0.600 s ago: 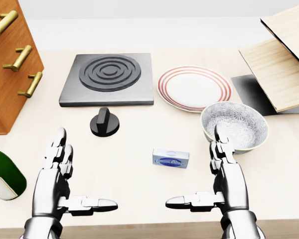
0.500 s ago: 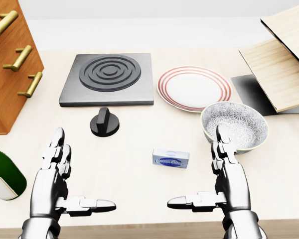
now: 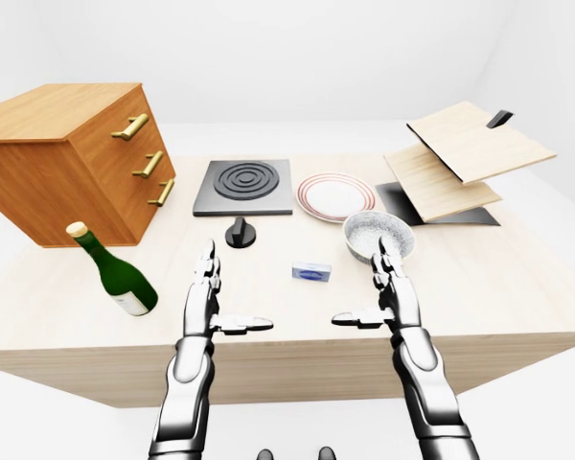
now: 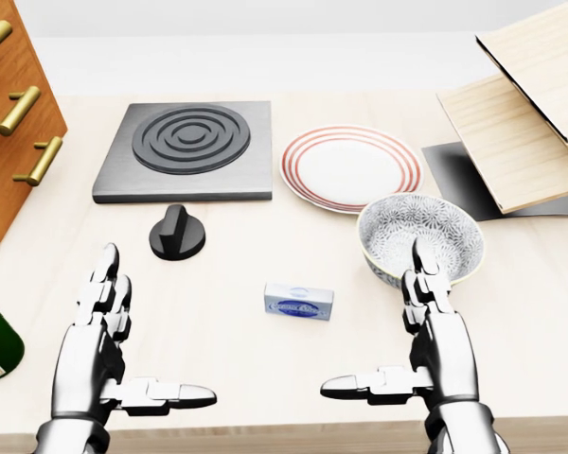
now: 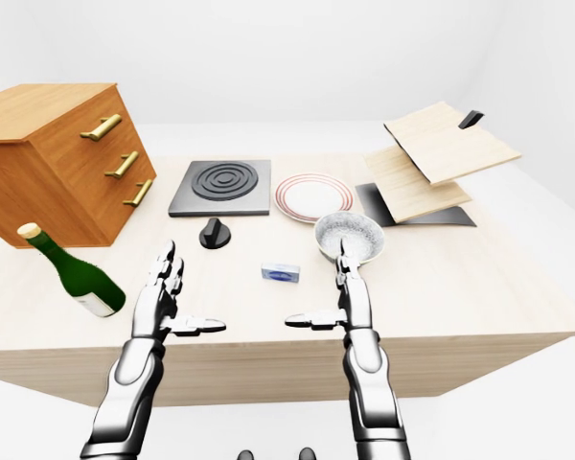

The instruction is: Pick up the cream cheese and put it in the bowl.

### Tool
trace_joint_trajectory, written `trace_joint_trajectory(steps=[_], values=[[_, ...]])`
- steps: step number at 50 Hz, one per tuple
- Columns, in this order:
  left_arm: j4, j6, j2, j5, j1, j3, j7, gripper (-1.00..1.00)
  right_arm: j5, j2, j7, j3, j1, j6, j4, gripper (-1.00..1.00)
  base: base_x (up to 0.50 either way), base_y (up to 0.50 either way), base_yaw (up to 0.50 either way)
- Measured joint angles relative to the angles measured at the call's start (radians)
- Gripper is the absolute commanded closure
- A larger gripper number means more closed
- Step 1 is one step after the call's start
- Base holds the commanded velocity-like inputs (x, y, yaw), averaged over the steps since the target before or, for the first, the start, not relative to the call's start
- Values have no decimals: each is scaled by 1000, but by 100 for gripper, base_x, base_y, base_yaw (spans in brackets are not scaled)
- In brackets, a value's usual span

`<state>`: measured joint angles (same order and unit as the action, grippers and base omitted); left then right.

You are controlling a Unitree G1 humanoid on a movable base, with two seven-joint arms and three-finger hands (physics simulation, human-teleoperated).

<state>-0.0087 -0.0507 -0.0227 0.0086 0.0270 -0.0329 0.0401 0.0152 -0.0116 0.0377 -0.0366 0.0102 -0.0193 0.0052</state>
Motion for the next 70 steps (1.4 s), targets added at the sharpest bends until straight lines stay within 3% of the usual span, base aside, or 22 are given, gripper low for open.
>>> trace_joint_trajectory(steps=[25,36,53,64,70], values=[[-3,-7,6,6,6,4,5,-100,18,-7,6,-6,-2,-8,15,-100,0,-50,0],[-7,-9,12,7,9,7,7,-100,-5,-12,-4,1,-2,-15,21,-100,0,0,0],[-10,-11,7,12,3,8,9,-100,-10,-7,7,6,-9,-20,25,-100,41,0,0],[17,-37,-25,16,-50,-37,15,-100,-12,-5,9,8,-6,-23,34,-100,0,0,0],[41,-37,-42,17,-77,-59,24,-100,-12,-5,11,10,-5,-26,38,-100,0,0,0]])
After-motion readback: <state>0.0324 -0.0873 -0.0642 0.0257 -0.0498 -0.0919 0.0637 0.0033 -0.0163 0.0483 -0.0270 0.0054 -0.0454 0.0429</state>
